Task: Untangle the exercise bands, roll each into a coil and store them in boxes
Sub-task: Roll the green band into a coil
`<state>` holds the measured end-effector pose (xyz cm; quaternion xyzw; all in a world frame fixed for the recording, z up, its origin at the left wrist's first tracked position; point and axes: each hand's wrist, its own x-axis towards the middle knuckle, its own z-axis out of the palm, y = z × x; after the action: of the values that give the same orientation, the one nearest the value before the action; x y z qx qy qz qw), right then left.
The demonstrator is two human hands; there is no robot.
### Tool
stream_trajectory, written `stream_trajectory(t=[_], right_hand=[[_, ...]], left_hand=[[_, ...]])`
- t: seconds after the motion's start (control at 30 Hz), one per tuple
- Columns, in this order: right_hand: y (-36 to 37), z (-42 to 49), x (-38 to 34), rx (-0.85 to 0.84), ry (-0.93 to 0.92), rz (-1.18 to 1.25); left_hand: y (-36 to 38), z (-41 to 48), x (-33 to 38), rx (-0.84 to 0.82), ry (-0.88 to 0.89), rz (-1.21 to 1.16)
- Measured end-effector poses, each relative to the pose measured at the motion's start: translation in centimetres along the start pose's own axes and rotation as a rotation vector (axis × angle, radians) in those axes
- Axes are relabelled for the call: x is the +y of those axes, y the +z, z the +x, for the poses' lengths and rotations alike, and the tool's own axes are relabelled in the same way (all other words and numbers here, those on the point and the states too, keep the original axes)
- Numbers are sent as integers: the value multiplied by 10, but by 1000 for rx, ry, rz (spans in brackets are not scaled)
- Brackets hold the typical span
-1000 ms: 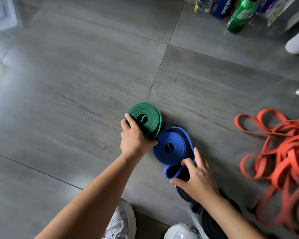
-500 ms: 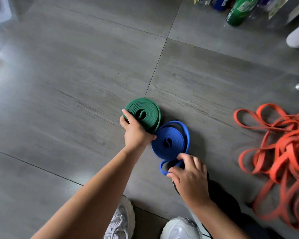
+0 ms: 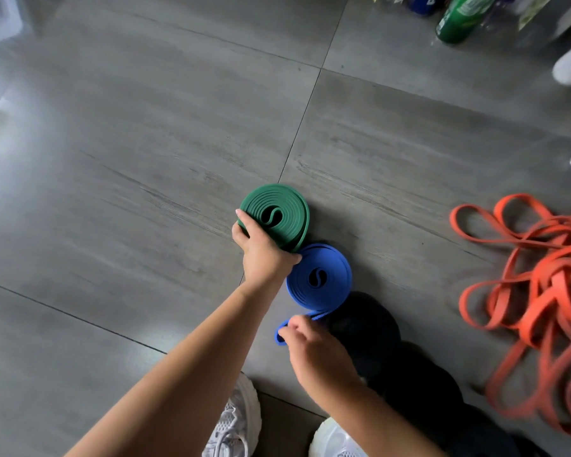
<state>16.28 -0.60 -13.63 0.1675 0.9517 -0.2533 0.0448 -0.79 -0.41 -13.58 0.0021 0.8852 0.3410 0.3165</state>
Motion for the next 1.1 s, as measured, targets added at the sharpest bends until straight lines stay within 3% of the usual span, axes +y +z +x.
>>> stream_trajectory(t=[0.23,0.47,0.67,0.83,1.1], right_hand=[[-26,27,25,135,-166,-342],[-24,47,18,193,-171,-298],[-17,55,8,206,-88,-281],[-23,47,23,175,224,-369],[-20,55,22,252,236,-349]], left_hand=[[-2,-3,1,-3,0,24],[-2,-2,1,-7,-10,18],[-1,-1,2,-4,-24,25],[-1,-2,0,-1,-17,36],[-4,-2,-6,-25,34,55]])
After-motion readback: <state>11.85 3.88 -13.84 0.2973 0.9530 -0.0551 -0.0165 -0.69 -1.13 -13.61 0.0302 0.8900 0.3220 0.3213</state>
